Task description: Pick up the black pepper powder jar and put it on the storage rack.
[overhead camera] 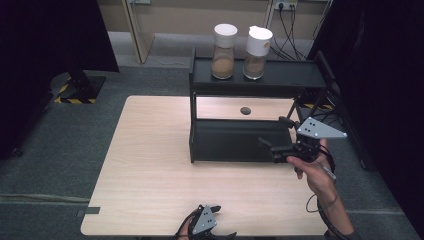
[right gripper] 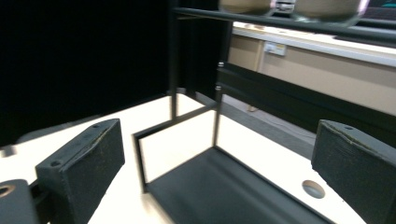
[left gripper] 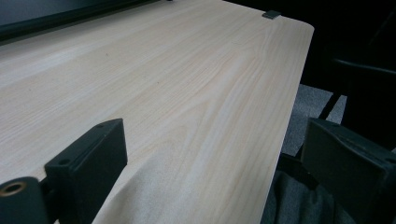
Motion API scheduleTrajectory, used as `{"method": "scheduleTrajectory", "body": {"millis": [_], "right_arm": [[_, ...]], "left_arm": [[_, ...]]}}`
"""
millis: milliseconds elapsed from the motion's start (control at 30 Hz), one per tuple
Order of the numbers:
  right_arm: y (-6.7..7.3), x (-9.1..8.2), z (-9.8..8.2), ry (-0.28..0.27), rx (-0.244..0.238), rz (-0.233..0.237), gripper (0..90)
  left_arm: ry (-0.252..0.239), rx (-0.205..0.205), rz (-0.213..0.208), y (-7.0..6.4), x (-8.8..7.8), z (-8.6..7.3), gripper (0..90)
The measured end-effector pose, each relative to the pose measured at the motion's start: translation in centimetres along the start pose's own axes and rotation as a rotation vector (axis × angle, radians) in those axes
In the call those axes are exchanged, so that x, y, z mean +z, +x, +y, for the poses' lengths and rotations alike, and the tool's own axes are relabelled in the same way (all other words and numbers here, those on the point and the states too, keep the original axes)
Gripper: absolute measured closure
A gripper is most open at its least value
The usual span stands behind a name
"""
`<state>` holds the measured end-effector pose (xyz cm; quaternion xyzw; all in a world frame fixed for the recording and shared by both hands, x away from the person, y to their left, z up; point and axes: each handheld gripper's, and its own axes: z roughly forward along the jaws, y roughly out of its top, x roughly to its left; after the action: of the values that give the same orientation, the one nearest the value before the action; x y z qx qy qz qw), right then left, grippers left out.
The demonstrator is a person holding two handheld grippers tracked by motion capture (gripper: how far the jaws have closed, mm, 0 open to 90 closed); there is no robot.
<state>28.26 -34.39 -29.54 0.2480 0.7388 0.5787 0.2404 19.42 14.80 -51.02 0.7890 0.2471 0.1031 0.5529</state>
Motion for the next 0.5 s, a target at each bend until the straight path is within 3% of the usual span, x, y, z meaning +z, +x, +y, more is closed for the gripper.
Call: {"method": "scheduleTrajectory", "body": {"millis": [233,500], "right_arm": [[0.5,-0.1,-1.2,0.017,0.006,0.043,2.7],[0.7,-0.2,-2.3,0.035,0.014,0.047,2.7]], "left_arm": [[0.001,0.001,0.001,0.0,0.0,0.0,6.5],[0.002,0.000,0.002,-0.1,0.0,0.0,6.5]]}}
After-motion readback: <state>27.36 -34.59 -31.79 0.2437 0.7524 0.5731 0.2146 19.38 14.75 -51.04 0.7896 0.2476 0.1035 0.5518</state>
